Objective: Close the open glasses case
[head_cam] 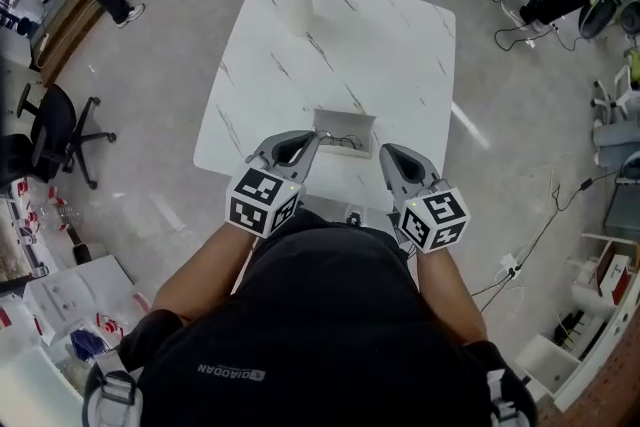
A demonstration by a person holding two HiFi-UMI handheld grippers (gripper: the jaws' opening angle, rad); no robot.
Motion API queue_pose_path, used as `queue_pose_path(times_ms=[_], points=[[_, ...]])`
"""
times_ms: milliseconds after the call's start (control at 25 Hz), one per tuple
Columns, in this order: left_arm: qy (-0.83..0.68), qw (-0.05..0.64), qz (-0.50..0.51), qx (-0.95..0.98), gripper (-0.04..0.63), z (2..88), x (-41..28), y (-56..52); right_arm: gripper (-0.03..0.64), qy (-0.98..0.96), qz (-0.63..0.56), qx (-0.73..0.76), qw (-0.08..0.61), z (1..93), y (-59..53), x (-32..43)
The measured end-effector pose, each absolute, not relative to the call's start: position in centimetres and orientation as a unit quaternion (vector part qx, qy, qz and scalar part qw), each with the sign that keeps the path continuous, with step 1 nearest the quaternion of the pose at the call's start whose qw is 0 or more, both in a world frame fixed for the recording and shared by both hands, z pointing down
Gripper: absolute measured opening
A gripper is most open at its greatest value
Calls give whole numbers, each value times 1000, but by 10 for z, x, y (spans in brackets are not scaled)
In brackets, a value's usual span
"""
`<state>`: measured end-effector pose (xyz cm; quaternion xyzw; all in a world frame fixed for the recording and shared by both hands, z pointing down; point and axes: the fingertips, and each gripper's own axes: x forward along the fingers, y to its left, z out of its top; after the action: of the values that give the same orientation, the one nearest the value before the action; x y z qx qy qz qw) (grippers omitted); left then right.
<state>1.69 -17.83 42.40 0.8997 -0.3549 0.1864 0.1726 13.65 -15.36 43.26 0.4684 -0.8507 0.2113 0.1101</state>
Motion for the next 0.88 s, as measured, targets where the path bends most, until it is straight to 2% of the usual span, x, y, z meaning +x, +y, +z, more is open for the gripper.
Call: queue_pose_path(times_ms=[880], points=[[-334, 130, 178, 916, 3, 417, 14, -185, 8, -849, 125, 483, 175, 424, -159, 119]])
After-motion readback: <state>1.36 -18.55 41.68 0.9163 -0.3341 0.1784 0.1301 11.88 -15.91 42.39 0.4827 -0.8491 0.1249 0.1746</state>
